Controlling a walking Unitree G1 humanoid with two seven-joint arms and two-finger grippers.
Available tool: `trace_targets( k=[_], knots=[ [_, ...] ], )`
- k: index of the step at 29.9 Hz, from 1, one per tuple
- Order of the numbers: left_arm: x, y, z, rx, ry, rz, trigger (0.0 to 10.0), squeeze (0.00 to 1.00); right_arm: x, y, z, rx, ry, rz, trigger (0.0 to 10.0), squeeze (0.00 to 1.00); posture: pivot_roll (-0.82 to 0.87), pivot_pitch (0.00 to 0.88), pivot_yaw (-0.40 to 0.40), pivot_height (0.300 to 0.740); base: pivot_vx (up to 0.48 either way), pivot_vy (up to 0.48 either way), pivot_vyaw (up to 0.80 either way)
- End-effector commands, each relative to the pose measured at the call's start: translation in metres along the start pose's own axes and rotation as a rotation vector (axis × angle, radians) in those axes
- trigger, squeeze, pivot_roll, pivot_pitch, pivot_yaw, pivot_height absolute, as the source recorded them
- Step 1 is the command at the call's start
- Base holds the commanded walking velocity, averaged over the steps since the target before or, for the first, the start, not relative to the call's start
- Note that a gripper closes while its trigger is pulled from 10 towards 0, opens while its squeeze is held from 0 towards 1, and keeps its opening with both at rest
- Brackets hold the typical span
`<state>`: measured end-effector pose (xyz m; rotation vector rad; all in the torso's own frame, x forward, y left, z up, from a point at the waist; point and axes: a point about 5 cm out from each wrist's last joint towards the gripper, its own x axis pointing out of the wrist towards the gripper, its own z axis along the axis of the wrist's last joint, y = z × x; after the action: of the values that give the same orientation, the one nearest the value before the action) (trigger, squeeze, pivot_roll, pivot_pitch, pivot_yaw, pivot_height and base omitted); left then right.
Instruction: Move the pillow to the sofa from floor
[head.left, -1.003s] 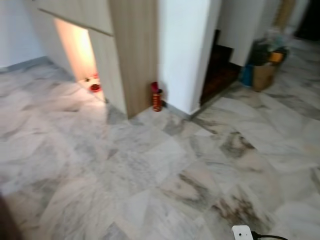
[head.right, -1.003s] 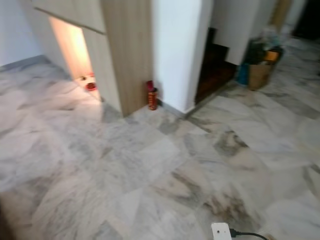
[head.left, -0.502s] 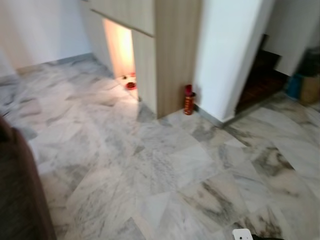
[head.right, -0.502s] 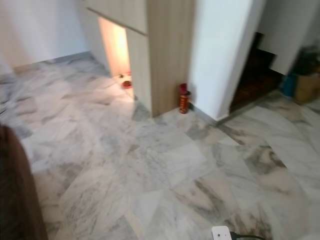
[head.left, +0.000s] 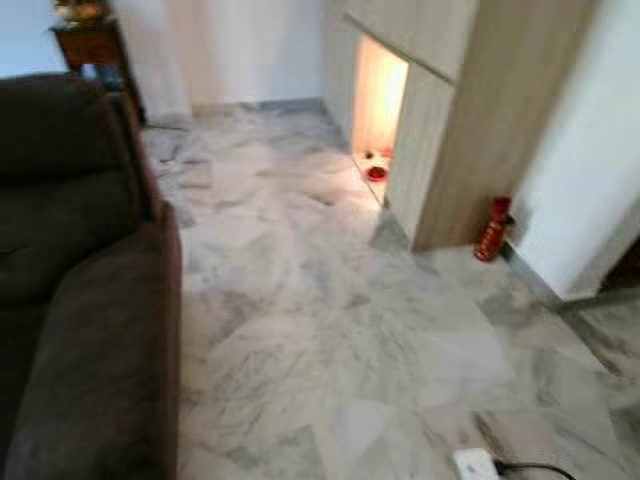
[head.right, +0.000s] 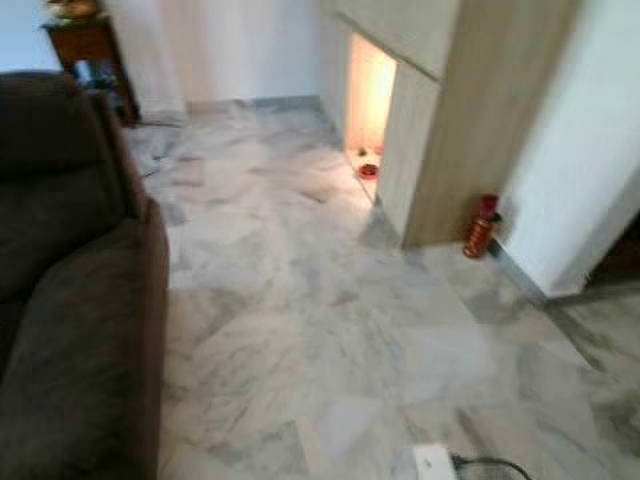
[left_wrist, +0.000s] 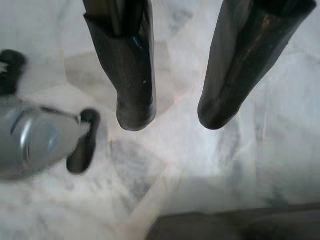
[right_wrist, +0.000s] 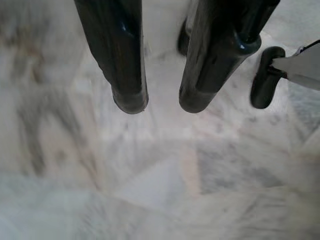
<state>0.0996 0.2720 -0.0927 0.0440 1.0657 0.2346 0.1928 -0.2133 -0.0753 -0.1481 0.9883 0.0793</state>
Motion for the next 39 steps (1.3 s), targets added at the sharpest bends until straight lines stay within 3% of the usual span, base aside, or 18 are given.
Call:
trace_targets(
  k=[1,5,11,27,36,39],
  knots=[
    [0.002,-0.007,0.003,-0.010,-0.006,-0.011,10.0,0.00,-0.003,-0.006,-0.010,-0.009,0.030,-0.016,10.0,0.00,0.00,0.000,0.008,0.740,0.000,0.000,0.80],
    [0.005,-0.016,0.012,-0.005,-0.021,-0.018,10.0,0.00,-0.002,-0.006,-0.010,-0.007,0.030,-0.017,10.0,0.00,0.00,0.000,0.012,0.740,0.000,0.000,0.80],
    [0.005,-0.017,0.012,-0.005,-0.023,-0.017,10.0,0.00,-0.002,-0.005,-0.010,-0.010,0.031,-0.016,10.0,0.00,0.00,0.000,0.014,0.740,0.000,0.000,0.80],
    [0.002,0.001,0.007,-0.003,-0.006,0.009,10.0,0.00,-0.002,-0.006,-0.012,0.000,0.044,-0.016,10.0,0.00,0.00,0.000,0.008,0.740,0.000,0.000,0.79],
    [0.002,0.001,0.008,-0.016,-0.001,0.017,10.0,0.00,-0.003,-0.005,-0.012,0.051,0.034,-0.022,10.0,0.00,0.00,0.000,0.007,0.740,0.000,0.000,0.00],
    [0.005,-0.009,0.013,-0.016,-0.003,0.010,10.0,0.00,-0.003,-0.005,-0.012,0.055,0.033,-0.019,10.0,0.00,0.00,0.000,0.007,0.740,0.000,0.401,0.00]
  ],
)
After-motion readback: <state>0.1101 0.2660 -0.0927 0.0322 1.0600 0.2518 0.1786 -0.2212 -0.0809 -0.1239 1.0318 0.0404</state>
